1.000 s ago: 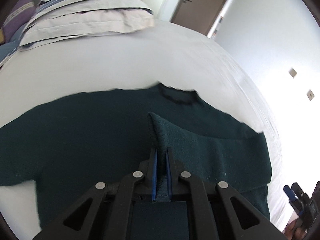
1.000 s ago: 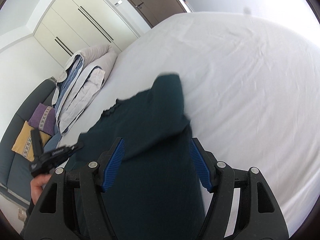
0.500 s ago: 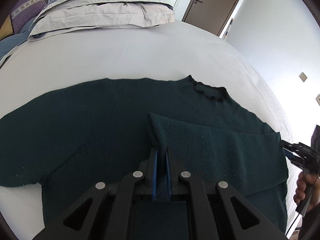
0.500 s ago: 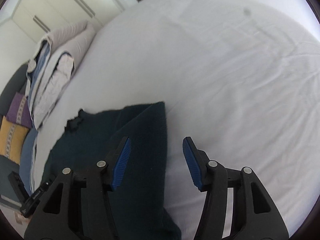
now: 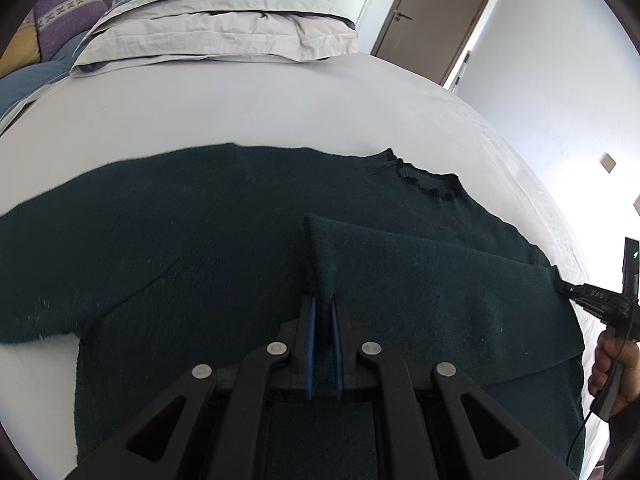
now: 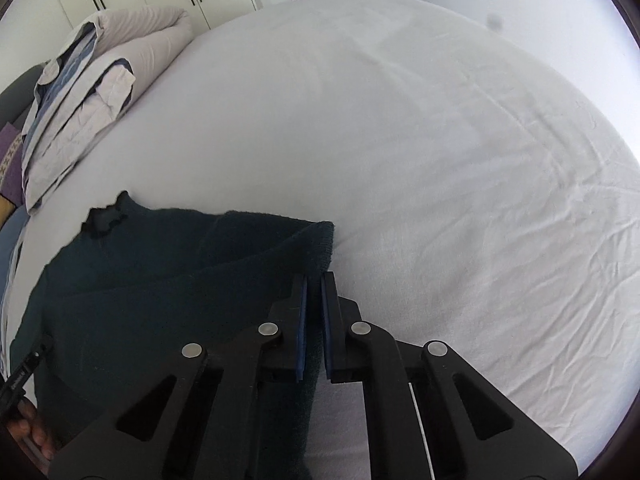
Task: Fold small clothes
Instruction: 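Fold the held sleeve across the sweater body and release it, then grasp the other sleeve with the left tool and fold it across the body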
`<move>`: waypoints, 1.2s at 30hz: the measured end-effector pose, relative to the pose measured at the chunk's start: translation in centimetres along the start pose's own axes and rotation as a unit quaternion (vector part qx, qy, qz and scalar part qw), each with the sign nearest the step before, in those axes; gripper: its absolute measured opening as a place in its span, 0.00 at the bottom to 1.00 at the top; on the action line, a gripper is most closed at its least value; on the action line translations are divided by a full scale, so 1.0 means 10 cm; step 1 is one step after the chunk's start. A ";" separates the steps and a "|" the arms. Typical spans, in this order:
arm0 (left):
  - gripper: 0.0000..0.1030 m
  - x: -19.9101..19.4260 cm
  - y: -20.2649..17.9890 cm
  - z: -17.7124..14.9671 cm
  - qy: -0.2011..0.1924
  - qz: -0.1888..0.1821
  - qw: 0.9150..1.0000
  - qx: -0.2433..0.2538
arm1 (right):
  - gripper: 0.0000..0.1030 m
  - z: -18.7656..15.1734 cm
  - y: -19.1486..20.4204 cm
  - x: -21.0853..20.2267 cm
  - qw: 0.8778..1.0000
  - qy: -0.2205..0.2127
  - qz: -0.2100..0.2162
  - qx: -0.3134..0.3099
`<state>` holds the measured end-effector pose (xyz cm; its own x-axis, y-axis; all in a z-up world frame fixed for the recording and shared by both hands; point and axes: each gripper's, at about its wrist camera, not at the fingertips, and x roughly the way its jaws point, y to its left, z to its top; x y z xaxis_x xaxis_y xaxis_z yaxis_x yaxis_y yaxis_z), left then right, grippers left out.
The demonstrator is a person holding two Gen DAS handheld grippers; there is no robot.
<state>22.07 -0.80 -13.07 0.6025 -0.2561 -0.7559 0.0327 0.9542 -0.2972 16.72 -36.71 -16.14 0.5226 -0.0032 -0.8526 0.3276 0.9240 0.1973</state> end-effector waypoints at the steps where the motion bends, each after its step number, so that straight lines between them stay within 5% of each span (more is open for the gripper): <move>1: 0.08 0.03 0.02 -0.01 0.004 -0.001 1.000 -0.005 | 0.04 0.01 -0.07 0.06 1.000 0.001 0.010 0.011; 10: 0.12 0.07 -0.01 -0.02 0.010 0.001 1.000 0.000 | 0.10 -0.01 -0.18 -0.34 0.999 -0.007 0.038 0.039; 16: 0.12 0.09 0.00 -0.05 0.007 -0.001 1.000 -0.001 | 0.12 -0.53 0.11 -0.89 0.999 -0.013 0.033 -0.030; 21: 0.13 0.08 -0.02 -0.08 0.006 0.002 1.000 0.002 | 0.15 -0.90 0.11 -0.69 0.997 0.013 -0.032 -0.064; 27: 0.16 0.05 0.01 -0.11 0.006 -0.010 1.000 -0.003 | 0.20 -0.87 -0.04 -0.69 0.999 0.003 -0.028 -0.038; 32: 0.65 -0.37 0.29 -0.12 -0.016 -0.020 0.999 -0.039 | 0.23 -0.93 -0.02 -1.11 0.999 -0.042 -0.013 -0.012; 36: 0.68 -0.80 0.98 -0.13 -0.045 -0.019 0.993 -0.112 | 0.33 -1.04 0.20 -1.62 0.995 -0.086 0.049 -0.002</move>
<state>16.59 10.40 -10.69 0.6734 -0.2666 -0.6895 -0.1147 0.8837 -0.4537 0.69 -30.82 -7.01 0.6786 0.0218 -0.7341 0.2654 0.9247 0.2728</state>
